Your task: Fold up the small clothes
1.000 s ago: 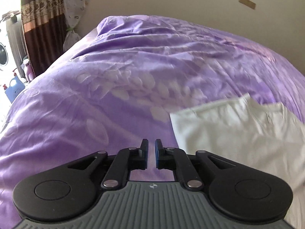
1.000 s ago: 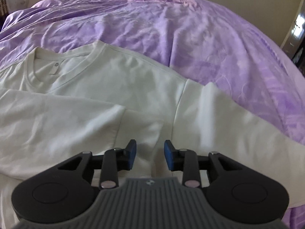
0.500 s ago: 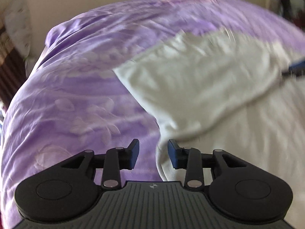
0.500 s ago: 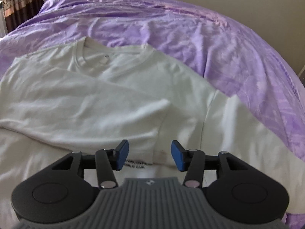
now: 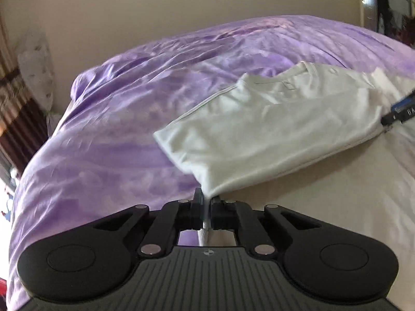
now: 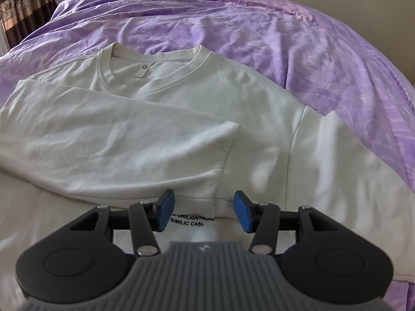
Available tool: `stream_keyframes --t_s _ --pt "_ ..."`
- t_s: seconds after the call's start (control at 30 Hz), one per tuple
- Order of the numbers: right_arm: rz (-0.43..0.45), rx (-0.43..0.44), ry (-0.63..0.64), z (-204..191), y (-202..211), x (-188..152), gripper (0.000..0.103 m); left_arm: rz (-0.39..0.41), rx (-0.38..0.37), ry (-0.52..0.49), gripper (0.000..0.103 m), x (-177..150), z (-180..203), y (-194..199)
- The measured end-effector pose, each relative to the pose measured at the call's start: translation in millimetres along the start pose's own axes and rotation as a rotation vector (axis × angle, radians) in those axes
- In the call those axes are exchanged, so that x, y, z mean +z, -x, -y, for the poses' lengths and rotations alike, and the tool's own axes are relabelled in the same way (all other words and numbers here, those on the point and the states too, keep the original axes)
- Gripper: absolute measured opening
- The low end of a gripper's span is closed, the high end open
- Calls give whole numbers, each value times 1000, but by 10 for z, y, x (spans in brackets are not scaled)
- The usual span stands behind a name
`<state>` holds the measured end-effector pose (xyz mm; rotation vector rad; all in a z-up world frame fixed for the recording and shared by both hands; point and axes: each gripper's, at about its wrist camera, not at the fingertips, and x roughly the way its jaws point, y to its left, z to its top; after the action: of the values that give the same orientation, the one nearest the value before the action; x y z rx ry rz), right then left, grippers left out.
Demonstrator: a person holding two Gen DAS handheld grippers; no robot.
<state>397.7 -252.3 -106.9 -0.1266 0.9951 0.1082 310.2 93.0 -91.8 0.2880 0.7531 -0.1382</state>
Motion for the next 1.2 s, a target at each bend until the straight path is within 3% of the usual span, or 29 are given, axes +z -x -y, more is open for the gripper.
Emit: stream_keyframes --t_s 0.1,0.2,0.37,0.53,0.57,0.6,0.97,1.1,1.2 --pt "-25 27 -29 49 -73 -33 49 -95 -30 92 4 -111 -129 -244" --pt "-53 26 -53 93 -168 -87 49 -138 -52 196 5 -202 -190 -415" --pt "-108 29 -114 270 -192 -148 49 -173 -97 270 17 -234 -386 -301" --pt "-124 37 -176 430 -139 -196 49 -204 -134 327 15 -310 -540 -77" --pt "-123 36 -179 444 -102 -202 49 -209 -128 335 4 -307 -546 -55" --pt "-121 33 -179 457 -56 -210 49 -222 -97 333 3 -311 -550 -32" --pt "-152 78 -275 915 431 -362 54 -257 -17 394 7 -194 -599 259" --pt "-167 53 -345 1296 540 -481 57 -296 -2 412 9 -62 -478 197" --pt "-186 -12 -390 1663 564 -603 54 -302 16 399 14 27 -369 144"
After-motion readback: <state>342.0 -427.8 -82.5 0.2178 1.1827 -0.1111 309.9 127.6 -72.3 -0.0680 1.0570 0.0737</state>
